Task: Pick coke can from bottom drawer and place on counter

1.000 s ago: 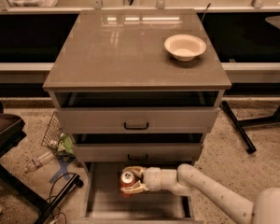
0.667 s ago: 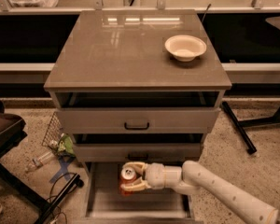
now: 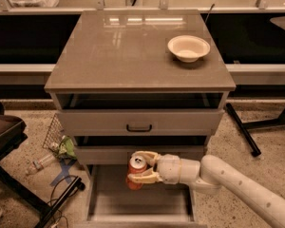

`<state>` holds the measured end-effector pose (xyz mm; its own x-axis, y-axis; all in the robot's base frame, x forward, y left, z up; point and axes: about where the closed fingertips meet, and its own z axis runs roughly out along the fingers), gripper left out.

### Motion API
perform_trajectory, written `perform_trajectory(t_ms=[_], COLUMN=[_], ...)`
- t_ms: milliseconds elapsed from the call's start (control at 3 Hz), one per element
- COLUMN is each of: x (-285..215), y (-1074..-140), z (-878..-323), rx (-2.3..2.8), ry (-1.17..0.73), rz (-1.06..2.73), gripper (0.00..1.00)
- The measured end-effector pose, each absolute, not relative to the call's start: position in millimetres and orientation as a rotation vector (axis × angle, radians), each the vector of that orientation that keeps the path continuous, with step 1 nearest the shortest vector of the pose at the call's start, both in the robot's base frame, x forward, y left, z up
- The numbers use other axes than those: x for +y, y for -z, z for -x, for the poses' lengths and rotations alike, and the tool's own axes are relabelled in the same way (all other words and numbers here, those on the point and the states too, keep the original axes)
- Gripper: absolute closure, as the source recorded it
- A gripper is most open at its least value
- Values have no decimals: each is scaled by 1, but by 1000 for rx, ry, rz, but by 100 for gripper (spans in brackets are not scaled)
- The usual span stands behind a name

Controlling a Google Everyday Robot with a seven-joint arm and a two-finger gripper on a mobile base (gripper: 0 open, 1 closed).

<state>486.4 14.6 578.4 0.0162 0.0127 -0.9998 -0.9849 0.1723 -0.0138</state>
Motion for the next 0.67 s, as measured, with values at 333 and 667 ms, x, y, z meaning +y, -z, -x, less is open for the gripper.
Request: perform_trajectory(t_ms=[333, 667], x=[10, 9], y=[-606, -616], z=[-488, -489], rx=[1331, 1333], ry=[-1037, -1020], rz=[1124, 1141], gripper=[100, 100])
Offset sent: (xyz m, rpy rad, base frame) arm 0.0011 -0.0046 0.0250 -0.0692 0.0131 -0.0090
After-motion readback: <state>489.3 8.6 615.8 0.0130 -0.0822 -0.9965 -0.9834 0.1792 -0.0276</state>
